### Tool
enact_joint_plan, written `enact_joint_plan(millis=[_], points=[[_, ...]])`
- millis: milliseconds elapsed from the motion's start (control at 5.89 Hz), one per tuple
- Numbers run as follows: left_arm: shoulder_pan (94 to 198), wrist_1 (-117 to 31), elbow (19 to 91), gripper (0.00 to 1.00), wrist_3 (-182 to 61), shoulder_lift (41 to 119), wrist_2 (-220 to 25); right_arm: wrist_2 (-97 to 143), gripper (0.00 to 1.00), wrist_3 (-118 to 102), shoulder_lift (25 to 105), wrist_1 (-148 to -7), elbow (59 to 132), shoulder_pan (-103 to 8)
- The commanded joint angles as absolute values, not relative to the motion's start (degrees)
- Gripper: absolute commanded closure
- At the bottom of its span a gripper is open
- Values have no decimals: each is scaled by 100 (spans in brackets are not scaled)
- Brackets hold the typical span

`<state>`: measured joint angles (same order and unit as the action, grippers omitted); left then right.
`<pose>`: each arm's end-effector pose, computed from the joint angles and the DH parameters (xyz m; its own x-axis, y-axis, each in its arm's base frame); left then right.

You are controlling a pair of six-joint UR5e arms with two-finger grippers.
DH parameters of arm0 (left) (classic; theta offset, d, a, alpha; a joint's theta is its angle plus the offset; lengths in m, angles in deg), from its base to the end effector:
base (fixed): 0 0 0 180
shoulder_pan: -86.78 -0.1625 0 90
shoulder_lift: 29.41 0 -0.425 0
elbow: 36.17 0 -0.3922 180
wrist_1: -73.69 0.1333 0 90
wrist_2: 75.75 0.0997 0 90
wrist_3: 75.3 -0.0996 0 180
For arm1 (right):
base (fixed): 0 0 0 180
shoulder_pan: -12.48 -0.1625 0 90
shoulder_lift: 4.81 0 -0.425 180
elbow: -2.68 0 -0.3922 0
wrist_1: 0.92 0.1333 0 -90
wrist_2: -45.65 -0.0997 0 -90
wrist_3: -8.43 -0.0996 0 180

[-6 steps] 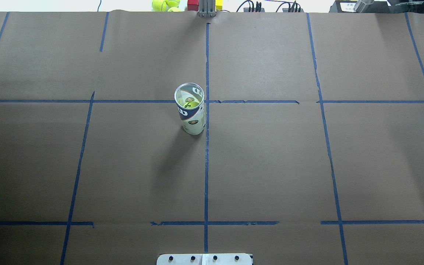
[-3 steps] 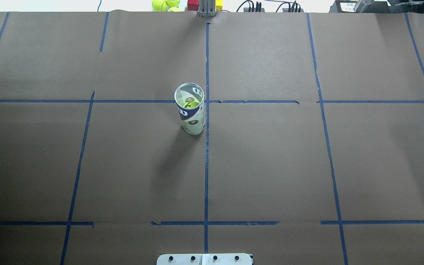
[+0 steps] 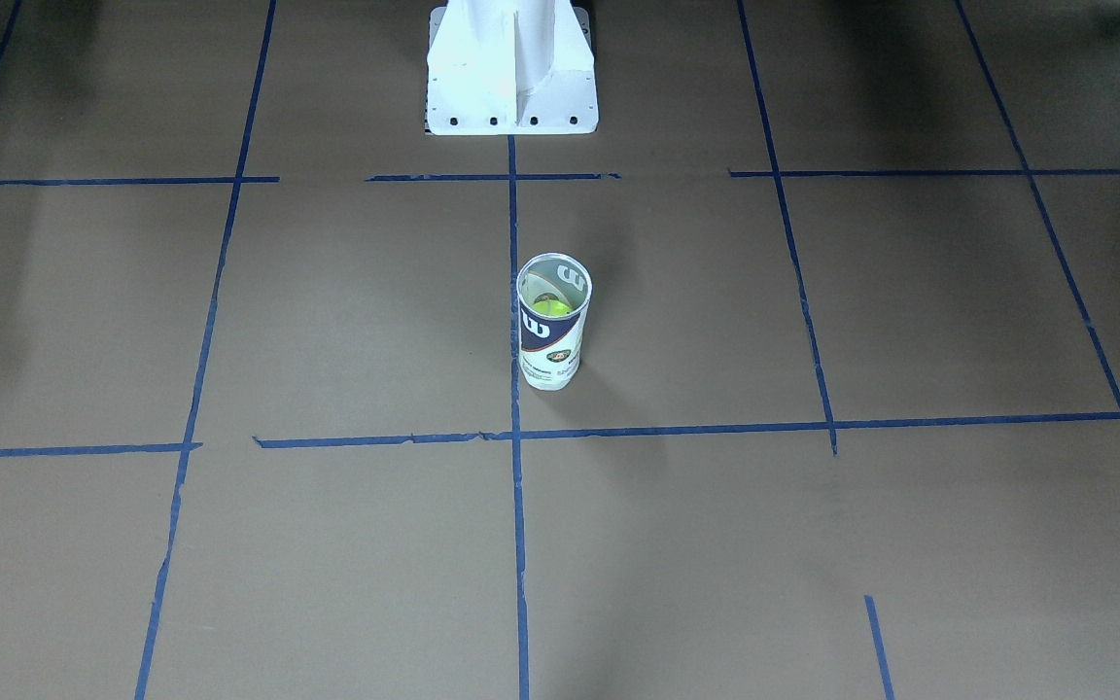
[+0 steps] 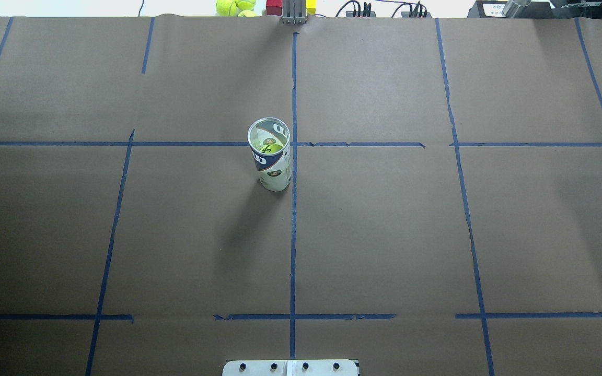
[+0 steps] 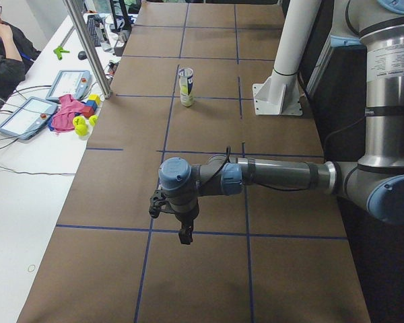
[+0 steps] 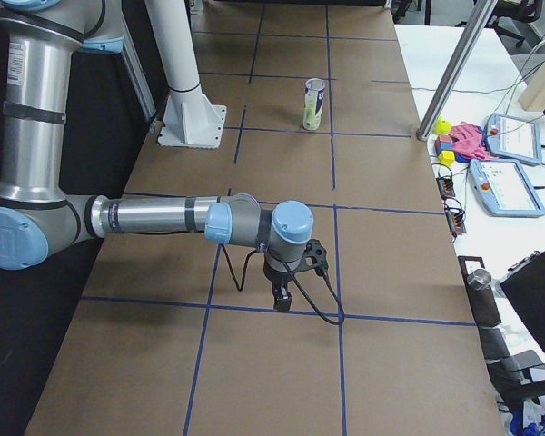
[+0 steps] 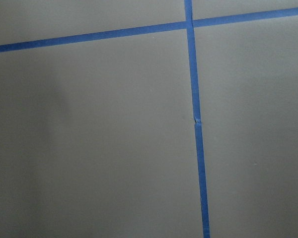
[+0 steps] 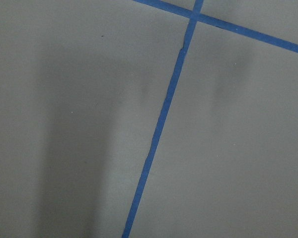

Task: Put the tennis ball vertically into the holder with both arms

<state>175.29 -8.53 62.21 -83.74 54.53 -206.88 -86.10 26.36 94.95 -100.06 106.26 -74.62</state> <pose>-0.0563 -0.4407 0.6534 0.7426 0.1035 -0.6617 -0.1364 0.9907 0.0020 0.0461 -0.4145 0.6385 0.6964 -0.2834 0.6594 0.2783 0.9535 0.1159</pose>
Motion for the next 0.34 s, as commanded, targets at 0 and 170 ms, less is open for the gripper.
enact_joint_plan(millis=[0,170], points=[[17529,-848,6218,0,-8374,5453,-20697,-8662,0,2636,9495,-10006,10621,-7462],[17529,-848,6218,0,-8374,5453,-20697,-8663,0,2636,9495,-10006,10621,-7462]])
